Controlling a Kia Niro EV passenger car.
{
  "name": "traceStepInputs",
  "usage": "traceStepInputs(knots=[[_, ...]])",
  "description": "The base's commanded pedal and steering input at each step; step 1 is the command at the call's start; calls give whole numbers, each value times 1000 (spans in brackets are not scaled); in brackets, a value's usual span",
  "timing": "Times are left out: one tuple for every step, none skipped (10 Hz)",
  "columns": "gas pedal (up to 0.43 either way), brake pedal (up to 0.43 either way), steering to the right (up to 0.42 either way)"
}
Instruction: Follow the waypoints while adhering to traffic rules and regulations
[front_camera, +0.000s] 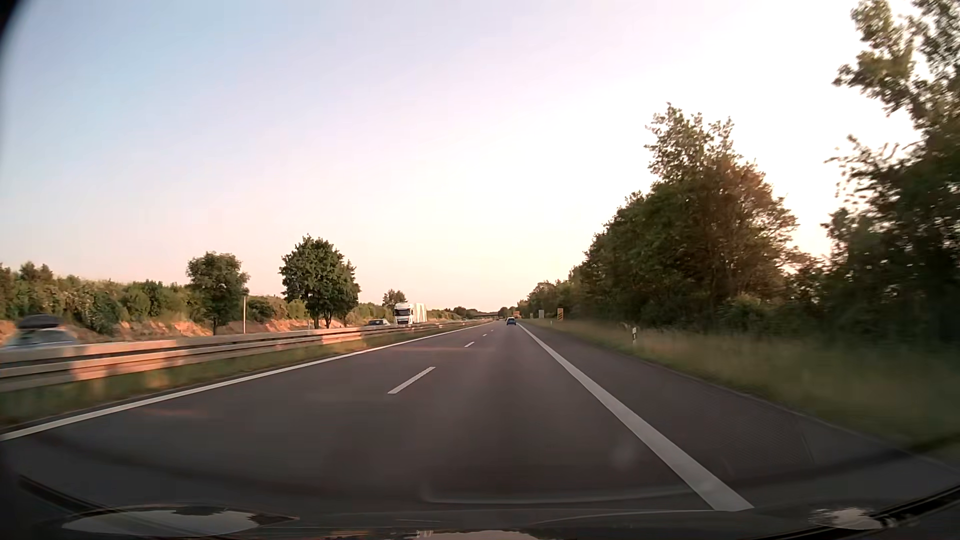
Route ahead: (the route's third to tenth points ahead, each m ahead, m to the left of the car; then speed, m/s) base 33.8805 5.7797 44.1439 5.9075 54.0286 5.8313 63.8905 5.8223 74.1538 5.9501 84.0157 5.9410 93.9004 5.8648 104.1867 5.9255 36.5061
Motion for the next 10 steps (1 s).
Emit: traceStepInputs(knots=[[429, 18, -3], [429, 12, -3], [429, 18, -3], [429, 18, -2], [429, 18, -2], [429, 18, -2], [429, 12, -2], [429, 18, -2], [429, 18, -2], [429, 18, -2]])
